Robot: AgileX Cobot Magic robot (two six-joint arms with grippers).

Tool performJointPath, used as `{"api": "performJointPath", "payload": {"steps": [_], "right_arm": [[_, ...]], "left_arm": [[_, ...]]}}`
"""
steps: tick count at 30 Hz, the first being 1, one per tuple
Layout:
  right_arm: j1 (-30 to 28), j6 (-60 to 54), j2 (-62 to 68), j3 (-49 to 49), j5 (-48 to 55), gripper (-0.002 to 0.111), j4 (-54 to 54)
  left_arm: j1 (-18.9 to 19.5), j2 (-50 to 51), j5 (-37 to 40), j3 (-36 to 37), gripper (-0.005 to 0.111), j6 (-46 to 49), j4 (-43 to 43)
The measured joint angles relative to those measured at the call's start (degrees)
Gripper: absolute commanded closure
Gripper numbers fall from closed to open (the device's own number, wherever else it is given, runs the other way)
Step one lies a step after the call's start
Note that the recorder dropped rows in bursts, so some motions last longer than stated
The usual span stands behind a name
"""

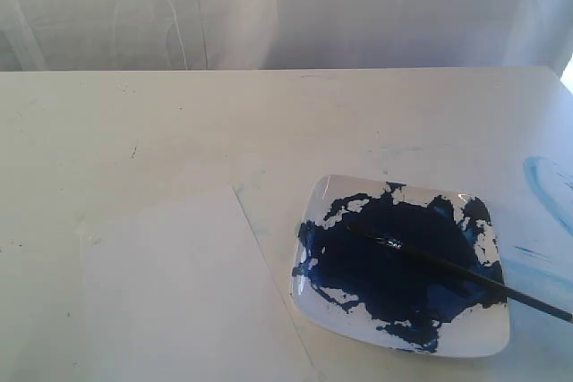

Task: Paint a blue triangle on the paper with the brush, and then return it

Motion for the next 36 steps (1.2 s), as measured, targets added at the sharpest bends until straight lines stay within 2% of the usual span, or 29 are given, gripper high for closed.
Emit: {"api": "performJointPath", "payload": {"steps": [17, 27, 36], "right_arm": [[0.0, 0.0, 0.0, 0.0, -1.08, 0.108, 0.0], [0.0, 0.0, 0.0, 0.0, -18.34, 0.108, 0.0], [0.0, 4.16, 0.0, 0.0, -26.51, 0.108, 0.0]], "left_arm": [[0.0, 0.0, 0.0, 0.0, 0.107, 0.0, 0.0], [0.0, 0.0, 0.0, 0.0, 0.107, 0.0, 0.0], [0.0, 0.0, 0.0, 0.0, 0.107, 0.0, 0.0]]}}
